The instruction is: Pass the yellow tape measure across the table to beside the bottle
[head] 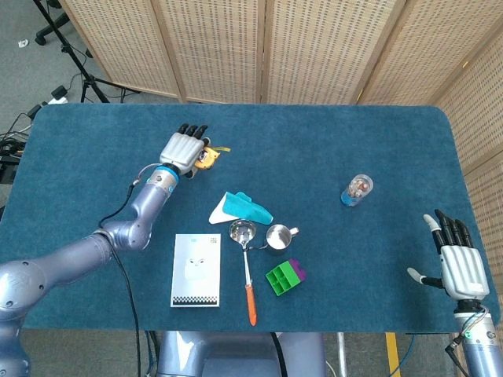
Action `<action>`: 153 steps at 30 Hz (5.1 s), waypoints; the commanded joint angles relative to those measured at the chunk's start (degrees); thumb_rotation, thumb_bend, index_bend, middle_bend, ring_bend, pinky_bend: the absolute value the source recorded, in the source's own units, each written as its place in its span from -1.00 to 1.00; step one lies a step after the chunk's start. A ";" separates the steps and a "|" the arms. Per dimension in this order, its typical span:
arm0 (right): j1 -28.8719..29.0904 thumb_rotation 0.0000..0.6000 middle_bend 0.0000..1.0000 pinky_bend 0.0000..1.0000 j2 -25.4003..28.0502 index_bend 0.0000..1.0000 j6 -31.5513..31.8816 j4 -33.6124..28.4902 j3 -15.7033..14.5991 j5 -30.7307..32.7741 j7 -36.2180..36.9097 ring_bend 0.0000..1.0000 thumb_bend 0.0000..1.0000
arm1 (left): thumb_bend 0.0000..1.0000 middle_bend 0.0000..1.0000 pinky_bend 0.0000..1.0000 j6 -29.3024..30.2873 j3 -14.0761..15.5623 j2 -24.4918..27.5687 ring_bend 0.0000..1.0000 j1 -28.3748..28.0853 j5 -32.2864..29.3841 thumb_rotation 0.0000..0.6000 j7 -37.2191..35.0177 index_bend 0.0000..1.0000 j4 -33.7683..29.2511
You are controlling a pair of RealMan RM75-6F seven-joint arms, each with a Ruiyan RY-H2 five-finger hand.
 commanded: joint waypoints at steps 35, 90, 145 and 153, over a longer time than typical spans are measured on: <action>-0.78 1.00 -1.00 -1.00 0.84 -0.97 -0.99 3.35 1.78 2.97 6.48 -1.00 -0.89 | -0.69 -1.00 -1.00 -14.55 -7.28 -28.60 -1.00 -9.68 10.81 1.00 -9.07 -1.00 41.54; 1.59 1.00 -1.00 -1.00 -3.63 -0.97 1.26 0.35 2.00 0.56 -7.17 -1.00 -0.89 | -0.64 -1.00 -1.00 45.40 11.82 27.54 -1.00 53.02 38.57 1.00 -17.08 -1.00 -45.34; 73.22 1.00 -1.00 -1.00 -27.08 -0.66 -40.02 26.33 9.95 87.58 -61.54 -1.00 -0.79 | -0.61 -1.00 -1.00 29.77 6.50 24.97 -1.00 52.46 35.01 1.00 -30.29 -1.00 -34.07; 76.72 1.00 -1.00 -1.00 -31.40 -0.66 -41.83 33.45 9.97 93.87 -64.95 -1.00 -0.79 | -0.60 -1.00 -1.00 28.35 6.20 24.81 -1.00 52.33 34.78 1.00 -31.69 -1.00 -32.92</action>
